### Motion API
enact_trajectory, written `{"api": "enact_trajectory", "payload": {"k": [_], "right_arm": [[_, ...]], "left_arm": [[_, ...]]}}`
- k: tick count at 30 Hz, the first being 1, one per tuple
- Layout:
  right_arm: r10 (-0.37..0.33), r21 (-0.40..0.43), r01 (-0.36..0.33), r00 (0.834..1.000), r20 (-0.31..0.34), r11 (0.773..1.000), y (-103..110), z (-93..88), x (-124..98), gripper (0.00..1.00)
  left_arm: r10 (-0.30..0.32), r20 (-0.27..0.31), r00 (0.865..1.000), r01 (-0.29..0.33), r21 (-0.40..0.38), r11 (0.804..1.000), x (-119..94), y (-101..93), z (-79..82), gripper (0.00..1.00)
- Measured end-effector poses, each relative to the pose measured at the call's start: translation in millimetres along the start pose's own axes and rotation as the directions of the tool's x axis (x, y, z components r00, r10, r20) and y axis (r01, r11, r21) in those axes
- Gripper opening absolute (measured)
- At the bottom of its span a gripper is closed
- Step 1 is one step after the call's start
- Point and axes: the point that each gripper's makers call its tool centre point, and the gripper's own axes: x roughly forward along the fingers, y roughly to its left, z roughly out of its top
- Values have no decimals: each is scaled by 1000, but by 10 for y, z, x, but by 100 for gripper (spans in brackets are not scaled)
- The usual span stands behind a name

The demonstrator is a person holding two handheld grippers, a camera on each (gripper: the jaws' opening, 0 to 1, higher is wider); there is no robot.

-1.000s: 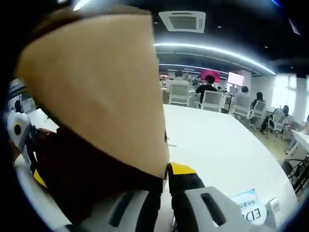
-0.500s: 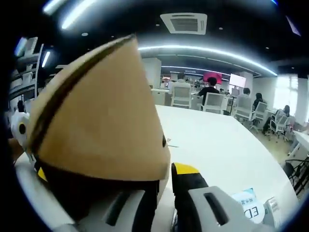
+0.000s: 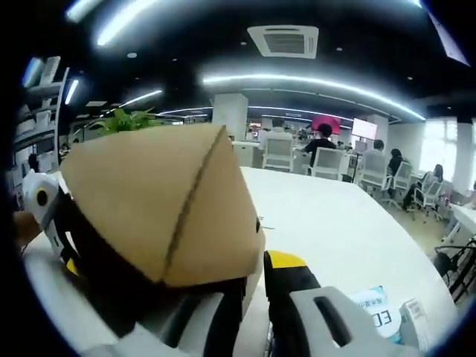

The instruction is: Operate the shoe box by opening the lid, removing the specified soft item, and placing it in the target area until the item is outside and the box remains undamaged.

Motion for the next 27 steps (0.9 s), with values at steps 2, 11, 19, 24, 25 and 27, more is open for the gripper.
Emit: {"api": "enact_trajectory", "payload": {"k": [2, 11, 19, 24, 25, 27], "right_arm": [[-1, -4, 1, 1000, 5, 1000, 4, 17, -25, 8], [-6, -8, 6, 1000, 21, 1000, 26, 42, -124, 8], [-10, -8, 11, 999, 35, 1000, 32, 56, -183, 8], [-12, -6, 12, 999, 38, 1000, 42, 30, -216, 8], [-12, -6, 12, 999, 36, 1000, 43, 22, -218, 8], [-11, -3, 11, 999, 35, 1000, 53, 4, -223, 8]], "left_arm": [[2, -2, 1000, -2, 5, 1000, 2, 0, -2, 21], [4, 1, 1000, -4, 2, 1000, 3, 4, 0, 21], [10, 1, 1000, -10, 4, 1000, 4, 12, 1, 21], [12, 1, 1000, -12, 2, 1000, 5, 13, 1, 21], [11, 0, 1000, -11, 2, 1000, 4, 12, 0, 21], [11, -1, 1000, -11, 2, 1000, 4, 12, -1, 21]]}}
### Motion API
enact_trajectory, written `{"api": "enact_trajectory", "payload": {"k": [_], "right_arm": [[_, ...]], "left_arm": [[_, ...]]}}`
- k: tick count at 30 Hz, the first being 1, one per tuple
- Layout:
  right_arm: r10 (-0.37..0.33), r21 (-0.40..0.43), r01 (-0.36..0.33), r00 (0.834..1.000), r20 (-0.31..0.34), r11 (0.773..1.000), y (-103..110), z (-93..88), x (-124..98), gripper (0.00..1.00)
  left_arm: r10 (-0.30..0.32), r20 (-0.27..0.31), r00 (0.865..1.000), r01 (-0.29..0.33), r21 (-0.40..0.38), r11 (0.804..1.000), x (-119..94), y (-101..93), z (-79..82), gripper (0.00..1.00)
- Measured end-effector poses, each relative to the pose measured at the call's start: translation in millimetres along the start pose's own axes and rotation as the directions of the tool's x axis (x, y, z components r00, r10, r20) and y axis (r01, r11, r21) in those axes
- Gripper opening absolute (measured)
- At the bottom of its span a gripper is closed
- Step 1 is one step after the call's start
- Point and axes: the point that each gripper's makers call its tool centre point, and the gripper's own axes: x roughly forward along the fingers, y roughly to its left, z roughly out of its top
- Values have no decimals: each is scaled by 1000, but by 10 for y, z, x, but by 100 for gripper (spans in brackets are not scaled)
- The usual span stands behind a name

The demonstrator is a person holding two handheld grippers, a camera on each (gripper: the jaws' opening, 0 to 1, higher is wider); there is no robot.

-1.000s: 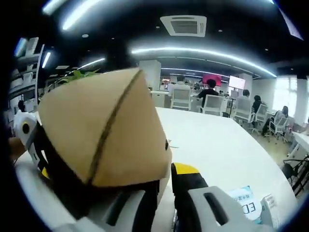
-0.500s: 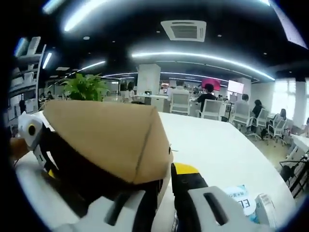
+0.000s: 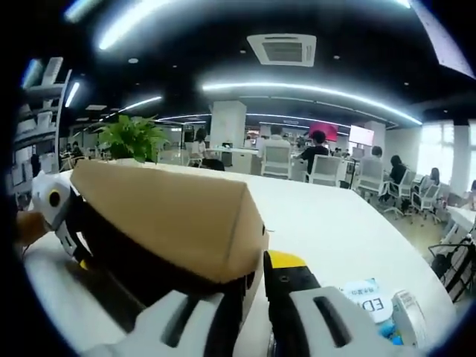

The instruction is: Operate the shoe box by opening the lid, removing the specified soft item, and placing it in the target area until the item is outside and the box remains undamaged.

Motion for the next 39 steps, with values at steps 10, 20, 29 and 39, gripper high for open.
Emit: {"api": "enact_trajectory", "payload": {"k": [10, 20, 29, 39], "right_arm": [[5, 12, -6, 1000, 4, 1000, 22, -29, -13, 8], [5, 7, -5, 1000, 3, 1000, 21, -13, -9, 8], [7, -2, -7, 1000, 1, 1000, 44, 10, 9, 8], [6, -2, -6, 1000, -3, 1000, 47, -5, 16, 7]], "left_arm": [[5, -1, 1000, -5, 2, 1000, -4, 5, 0, 22], [16, -24, 1000, -16, 24, 1000, -2, 6, -32, 26], [38, -65, 997, -33, 69, 997, -61, -48, -37, 29], [76, -104, 992, -54, 202, 978, -220, -173, 93, 34]]}}
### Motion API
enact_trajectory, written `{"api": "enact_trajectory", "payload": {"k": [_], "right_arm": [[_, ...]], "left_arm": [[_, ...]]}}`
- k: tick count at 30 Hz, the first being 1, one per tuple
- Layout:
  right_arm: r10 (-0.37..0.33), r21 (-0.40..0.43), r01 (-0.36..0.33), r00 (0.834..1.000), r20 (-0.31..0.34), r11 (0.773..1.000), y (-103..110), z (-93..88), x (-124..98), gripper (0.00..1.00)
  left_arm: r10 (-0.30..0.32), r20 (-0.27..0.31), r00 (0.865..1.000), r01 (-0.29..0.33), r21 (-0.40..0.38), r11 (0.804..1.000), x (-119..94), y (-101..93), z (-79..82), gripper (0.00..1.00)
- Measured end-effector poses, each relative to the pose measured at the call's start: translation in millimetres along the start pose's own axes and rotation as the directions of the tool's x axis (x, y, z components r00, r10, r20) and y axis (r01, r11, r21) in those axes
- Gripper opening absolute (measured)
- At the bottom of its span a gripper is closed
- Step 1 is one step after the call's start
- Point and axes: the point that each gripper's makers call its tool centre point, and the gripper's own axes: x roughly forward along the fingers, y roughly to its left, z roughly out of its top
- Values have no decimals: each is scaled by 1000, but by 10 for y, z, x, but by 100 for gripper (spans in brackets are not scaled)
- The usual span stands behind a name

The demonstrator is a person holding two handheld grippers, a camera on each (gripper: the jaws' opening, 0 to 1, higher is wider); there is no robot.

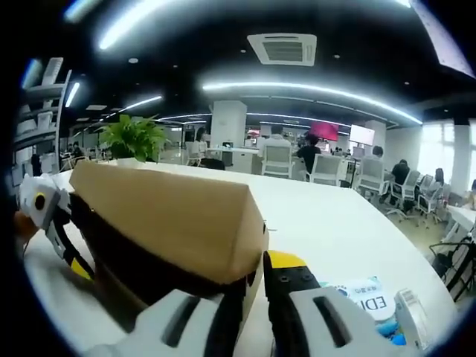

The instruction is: Operate the shoe box by opening the lid, removing the specified soft item, and placing it in the target area until the item is outside and the box remains undamaged.

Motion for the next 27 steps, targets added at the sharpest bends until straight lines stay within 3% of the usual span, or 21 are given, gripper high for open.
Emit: {"api": "enact_trajectory", "payload": {"k": [8, 14, 21, 27], "right_arm": [[6, 2, -6, 1000, -4, 1000, 19, -32, -5, 7], [9, 0, -9, 1000, -5, 1000, 27, -56, -7, 7], [16, -1, -16, 1000, 0, 1000, 21, -94, 1, 7], [20, 7, -20, 1000, -2, 1000, 19, -136, 5, 8]], "left_arm": [[15, 16, 1000, -17, 74, 997, -94, -97, 239, 34], [40, -26, 999, -36, 144, 989, -172, -128, 339, 32], [89, -39, 995, -79, 207, 975, -310, -2, 530, 32], [127, -63, 990, -107, 254, 961, -399, 130, 602, 32]]}}
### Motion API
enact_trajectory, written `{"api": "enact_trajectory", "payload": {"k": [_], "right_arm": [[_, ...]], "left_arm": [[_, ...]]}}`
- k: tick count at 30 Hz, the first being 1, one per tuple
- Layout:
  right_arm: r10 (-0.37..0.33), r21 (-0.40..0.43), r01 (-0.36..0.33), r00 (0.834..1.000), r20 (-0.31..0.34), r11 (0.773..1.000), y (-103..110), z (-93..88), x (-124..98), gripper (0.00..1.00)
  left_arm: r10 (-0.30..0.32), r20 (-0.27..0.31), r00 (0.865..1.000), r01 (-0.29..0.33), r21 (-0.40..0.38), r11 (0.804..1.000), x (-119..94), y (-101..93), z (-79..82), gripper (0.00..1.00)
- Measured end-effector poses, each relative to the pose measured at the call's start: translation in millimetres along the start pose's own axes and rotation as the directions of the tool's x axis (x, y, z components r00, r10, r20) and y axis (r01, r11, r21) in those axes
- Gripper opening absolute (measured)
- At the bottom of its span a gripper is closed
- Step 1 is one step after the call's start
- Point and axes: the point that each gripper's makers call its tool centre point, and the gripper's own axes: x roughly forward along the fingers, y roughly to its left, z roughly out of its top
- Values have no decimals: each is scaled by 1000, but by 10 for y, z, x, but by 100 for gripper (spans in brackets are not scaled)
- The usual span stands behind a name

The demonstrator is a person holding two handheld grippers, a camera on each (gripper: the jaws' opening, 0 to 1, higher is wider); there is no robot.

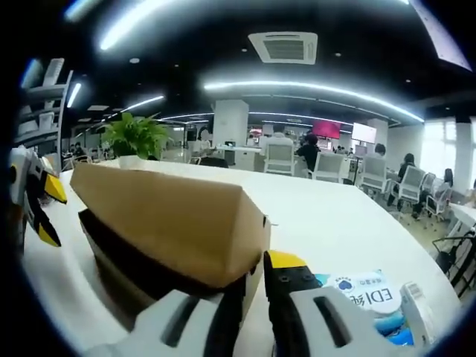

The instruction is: Operate the shoe box by opening the lid, removing the specified soft item, and placing it in the target area until the item is outside and the box remains undamaged.

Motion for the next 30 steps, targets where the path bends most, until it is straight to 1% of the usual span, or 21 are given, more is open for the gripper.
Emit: {"api": "enact_trajectory", "payload": {"k": [1, 5, 9, 12, 17, 21, 26, 28, 30], "right_arm": [[1, 2, -1, 1000, 3, 1000, 1, 0, 0, 8], [7, 1, -8, 1000, 17, 1000, 4, -1, 5, 8], [12, 3, -12, 1000, 12, 1000, 1, -38, 9, 9], [14, 2, -14, 1000, 8, 1000, 6, -58, 6, 9], [13, 1, -13, 1000, 9, 1000, 11, -56, 8, 9], [16, 4, -16, 1000, 7, 1000, 12, -67, 11, 9], [16, 2, -16, 1000, 7, 1000, 10, -66, 8, 9], [17, 3, -17, 1000, 7, 1000, 10, -65, 7, 9], [17, 3, -17, 1000, 7, 1000, 9, -64, 8, 9]], "left_arm": [[0, -10, 1000, 0, 10, 1000, -1, 2, -19, 31], [14, -13, 1000, -13, 23, 1000, -12, 33, -49, 31], [35, -27, 999, -35, 32, 999, -36, 105, -100, 31], [58, -47, 997, -56, 42, 998, -80, 189, -177, 31], [70, -59, 996, -66, 61, 996, -95, 245, -243, 31], [83, -80, 993, -76, 87, 993, -104, 301, -299, 31], [98, -88, 991, -91, 85, 992, -116, 363, -337, 31], [111, -113, 987, -99, 103, 990, -128, 404, -403, 31], [111, -117, 987, -100, 100, 990, -133, 411, -415, 30]]}}
